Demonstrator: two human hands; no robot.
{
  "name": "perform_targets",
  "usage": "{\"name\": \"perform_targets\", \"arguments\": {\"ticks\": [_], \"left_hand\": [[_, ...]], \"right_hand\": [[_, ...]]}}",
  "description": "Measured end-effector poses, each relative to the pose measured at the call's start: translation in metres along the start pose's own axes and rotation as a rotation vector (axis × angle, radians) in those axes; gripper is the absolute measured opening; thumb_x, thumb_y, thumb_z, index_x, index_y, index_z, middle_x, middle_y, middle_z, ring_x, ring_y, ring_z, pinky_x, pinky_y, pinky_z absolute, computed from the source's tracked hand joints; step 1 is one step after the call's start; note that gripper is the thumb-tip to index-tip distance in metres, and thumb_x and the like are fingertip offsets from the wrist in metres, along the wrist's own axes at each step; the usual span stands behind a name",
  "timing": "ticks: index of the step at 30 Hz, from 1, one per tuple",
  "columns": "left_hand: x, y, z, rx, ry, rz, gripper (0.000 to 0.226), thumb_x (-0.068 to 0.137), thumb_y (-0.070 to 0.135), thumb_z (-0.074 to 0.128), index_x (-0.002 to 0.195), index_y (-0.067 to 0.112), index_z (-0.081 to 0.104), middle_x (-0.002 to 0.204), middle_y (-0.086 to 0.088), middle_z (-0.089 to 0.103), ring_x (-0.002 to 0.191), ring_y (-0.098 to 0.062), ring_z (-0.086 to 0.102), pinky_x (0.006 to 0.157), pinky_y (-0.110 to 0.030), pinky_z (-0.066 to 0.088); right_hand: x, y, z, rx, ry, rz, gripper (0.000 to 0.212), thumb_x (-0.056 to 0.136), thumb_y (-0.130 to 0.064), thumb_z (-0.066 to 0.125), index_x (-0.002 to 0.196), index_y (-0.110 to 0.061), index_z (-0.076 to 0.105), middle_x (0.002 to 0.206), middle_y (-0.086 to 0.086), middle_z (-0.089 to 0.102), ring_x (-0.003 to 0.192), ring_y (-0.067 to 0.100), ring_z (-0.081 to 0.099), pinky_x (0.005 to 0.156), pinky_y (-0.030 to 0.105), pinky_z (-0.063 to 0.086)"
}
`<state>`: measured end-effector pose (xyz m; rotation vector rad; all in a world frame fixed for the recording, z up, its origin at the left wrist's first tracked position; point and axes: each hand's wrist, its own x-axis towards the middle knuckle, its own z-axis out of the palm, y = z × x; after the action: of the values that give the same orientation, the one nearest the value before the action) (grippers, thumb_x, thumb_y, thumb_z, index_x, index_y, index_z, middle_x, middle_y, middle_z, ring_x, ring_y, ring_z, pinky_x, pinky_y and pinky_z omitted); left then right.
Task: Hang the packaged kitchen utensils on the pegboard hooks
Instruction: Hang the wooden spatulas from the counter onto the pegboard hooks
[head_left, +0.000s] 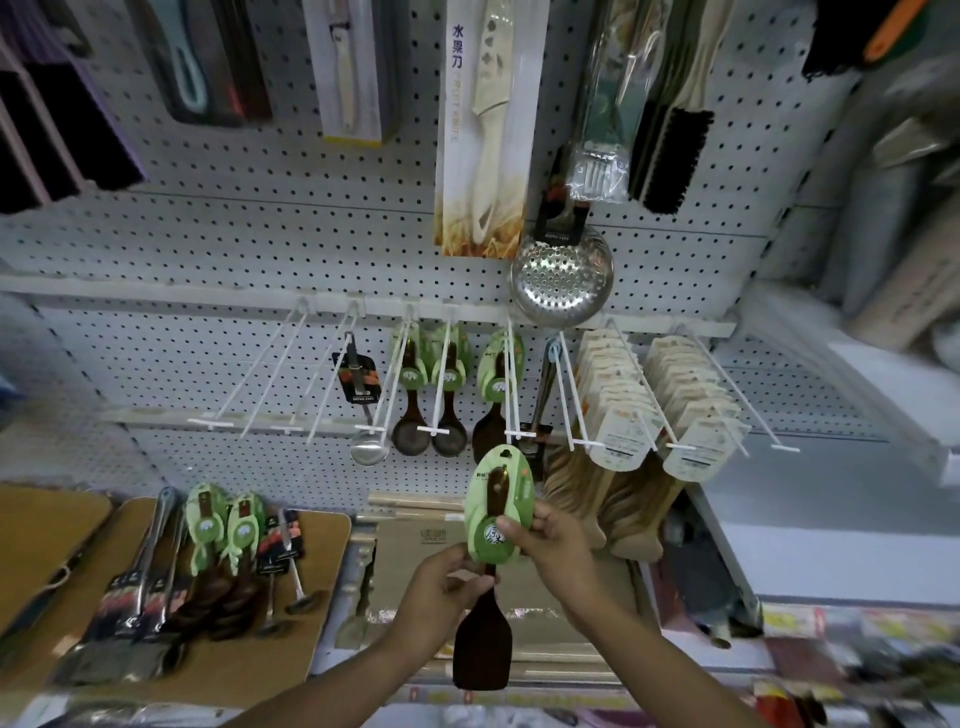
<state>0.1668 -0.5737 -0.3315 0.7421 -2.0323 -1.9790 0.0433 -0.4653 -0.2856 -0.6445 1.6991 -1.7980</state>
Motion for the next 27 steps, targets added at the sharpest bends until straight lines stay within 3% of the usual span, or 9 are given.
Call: {"name": "perform_targets", "arguments": {"ticks": [3,8,11,15,20,24,27], "left_hand": [[0.007,-0.004,0.004,0.013,0.006,0.002,0.012,0.087,0.001,0.071,0.085,0.013,0.070,0.081,-0.002,0.067,0.061,-0.003,0.062,0.059,-0.019,0.049],[0.017,-0.011,0.003,-0.013,0.005,-0.027,0.008,0.087,0.002,0.073,0.085,0.009,0.074,0.084,-0.007,0.069,0.069,-0.011,0.067,0.065,-0.025,0.055],[0.022,-0.013,0.001,-0.021,0.001,-0.037,0.018,0.083,-0.002,0.075,0.081,0.015,0.076,0.080,0.001,0.072,0.071,-0.008,0.068,0.068,-0.023,0.054],[0.030,-0.021,-0.003,0.058,-0.046,-0.033,0.027,0.083,0.000,0.076,0.077,0.026,0.079,0.090,-0.004,0.078,0.073,-0.005,0.068,0.071,-0.021,0.052],[0.058,-0.022,-0.001,0.118,0.041,-0.012,0.043,0.085,0.001,0.074,0.064,0.038,0.075,0.070,0.014,0.070,0.065,0.003,0.061,0.066,-0.015,0.047],[0.086,-0.019,-0.004,0.181,0.087,0.013,0.026,0.085,0.012,0.076,0.070,0.033,0.073,0.071,0.011,0.070,0.070,0.000,0.063,0.071,-0.024,0.050],[0.104,-0.014,-0.006,0.204,0.112,0.006,0.008,0.077,0.031,0.074,0.070,0.034,0.071,0.071,0.012,0.067,0.073,-0.006,0.063,0.073,-0.030,0.050]], "right_hand": [[0.004,0.001,-0.001,-0.018,0.060,0.023,0.016,0.086,-0.007,0.070,0.101,-0.004,0.073,0.095,0.013,0.076,0.088,0.028,0.073,0.077,0.039,0.059],[0.013,0.004,0.000,-0.026,0.110,0.053,0.012,0.086,-0.006,0.070,0.098,-0.005,0.073,0.092,0.012,0.077,0.084,0.025,0.073,0.077,0.040,0.059],[0.019,0.006,0.000,-0.023,0.109,0.053,0.012,0.087,-0.006,0.069,0.098,-0.006,0.073,0.091,0.011,0.077,0.084,0.026,0.074,0.075,0.037,0.059],[0.031,0.004,0.000,0.008,0.109,0.050,0.013,0.088,-0.007,0.068,0.101,-0.005,0.071,0.092,0.012,0.077,0.085,0.026,0.073,0.075,0.034,0.059],[0.060,0.007,0.000,-0.051,0.138,0.054,0.012,0.089,-0.011,0.068,0.101,-0.009,0.071,0.093,0.010,0.076,0.089,0.027,0.073,0.079,0.039,0.058],[0.086,0.009,0.000,-0.100,0.193,0.049,0.007,0.089,-0.009,0.069,0.096,-0.008,0.069,0.085,0.006,0.075,0.079,0.016,0.071,0.067,0.024,0.054],[0.105,0.011,0.000,-0.149,0.232,0.077,0.012,0.089,-0.003,0.067,0.101,-0.003,0.068,0.087,0.005,0.073,0.076,0.004,0.068,0.067,0.017,0.051]]}}
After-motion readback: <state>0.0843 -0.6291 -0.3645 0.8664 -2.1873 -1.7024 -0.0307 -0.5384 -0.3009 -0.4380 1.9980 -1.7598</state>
